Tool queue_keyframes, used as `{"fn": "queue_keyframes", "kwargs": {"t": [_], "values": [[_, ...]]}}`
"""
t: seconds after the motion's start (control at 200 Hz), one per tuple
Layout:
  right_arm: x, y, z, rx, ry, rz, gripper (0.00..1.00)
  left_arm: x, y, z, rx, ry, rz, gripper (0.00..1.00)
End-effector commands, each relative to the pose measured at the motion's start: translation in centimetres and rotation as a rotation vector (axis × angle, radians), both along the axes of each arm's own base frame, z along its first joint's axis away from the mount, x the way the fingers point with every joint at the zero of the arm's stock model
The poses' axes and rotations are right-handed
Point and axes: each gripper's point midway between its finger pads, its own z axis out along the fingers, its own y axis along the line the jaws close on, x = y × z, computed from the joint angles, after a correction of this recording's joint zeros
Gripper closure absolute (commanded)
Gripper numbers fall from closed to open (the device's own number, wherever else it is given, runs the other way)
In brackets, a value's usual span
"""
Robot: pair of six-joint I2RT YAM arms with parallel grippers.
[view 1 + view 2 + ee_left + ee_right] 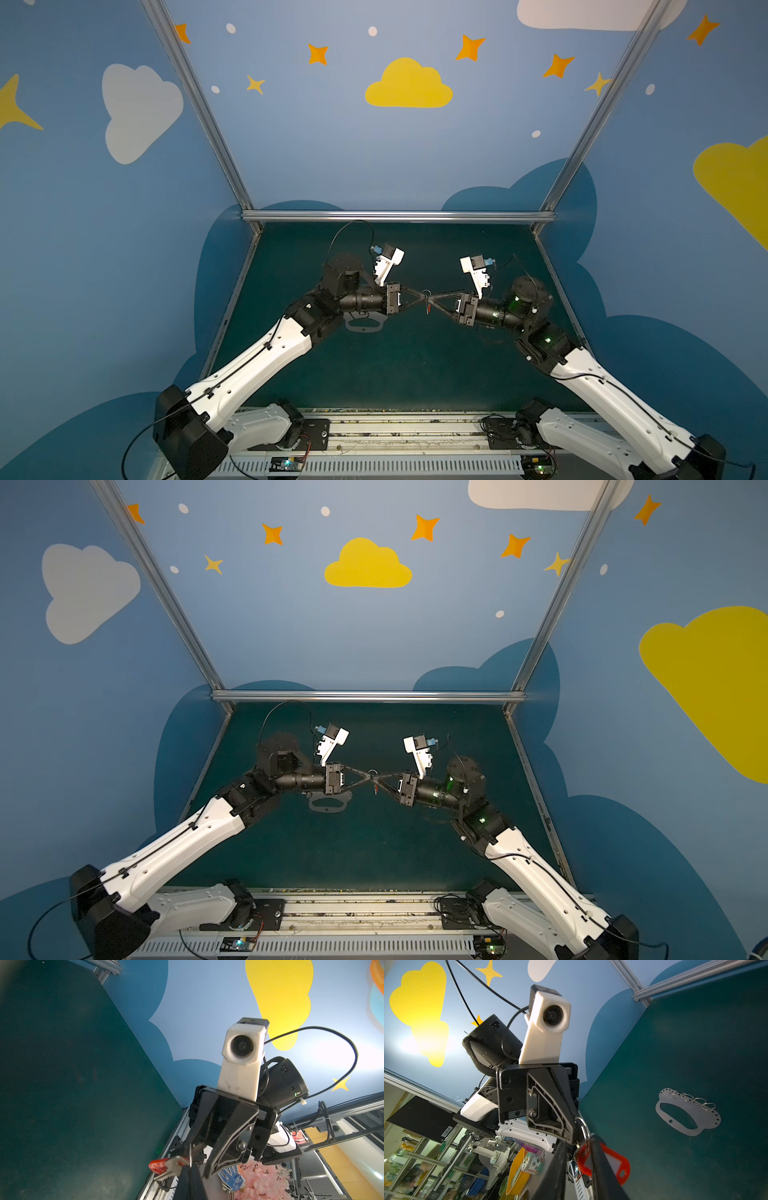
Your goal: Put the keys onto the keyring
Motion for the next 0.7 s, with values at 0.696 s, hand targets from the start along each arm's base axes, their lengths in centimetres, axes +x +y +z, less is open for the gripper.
{"fn": "queue_keyframes", "kwargs": {"t": [0.696], "values": [[0.70, -0.04, 1.21, -0.005, -0.030, -0.035, 0.86, -0.66, 0.41, 2.07, -0.019, -0.069, -0.005, 0.96]]}}
